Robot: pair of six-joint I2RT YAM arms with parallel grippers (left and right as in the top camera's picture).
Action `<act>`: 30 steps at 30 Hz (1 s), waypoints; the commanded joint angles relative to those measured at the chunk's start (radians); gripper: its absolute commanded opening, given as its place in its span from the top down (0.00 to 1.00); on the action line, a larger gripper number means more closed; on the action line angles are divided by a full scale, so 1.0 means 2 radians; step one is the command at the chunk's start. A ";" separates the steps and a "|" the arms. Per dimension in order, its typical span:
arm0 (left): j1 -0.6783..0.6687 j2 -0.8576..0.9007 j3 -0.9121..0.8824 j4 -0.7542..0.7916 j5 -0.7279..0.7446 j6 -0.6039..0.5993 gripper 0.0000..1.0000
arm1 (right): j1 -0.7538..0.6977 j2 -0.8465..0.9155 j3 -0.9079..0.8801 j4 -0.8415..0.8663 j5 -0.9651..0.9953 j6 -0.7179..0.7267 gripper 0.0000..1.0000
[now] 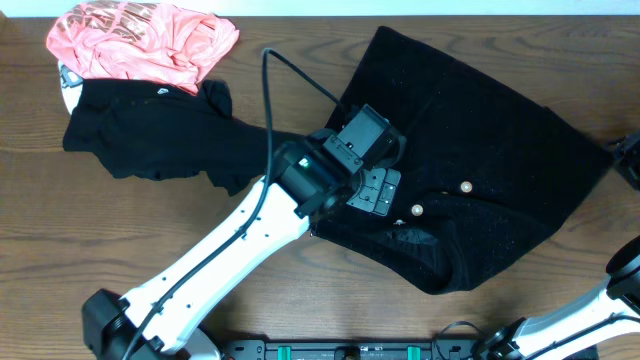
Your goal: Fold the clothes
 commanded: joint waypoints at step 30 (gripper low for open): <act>0.083 0.181 -0.006 -0.059 -0.002 0.038 0.94 | 0.112 -0.203 0.037 -0.152 -0.004 -0.117 0.27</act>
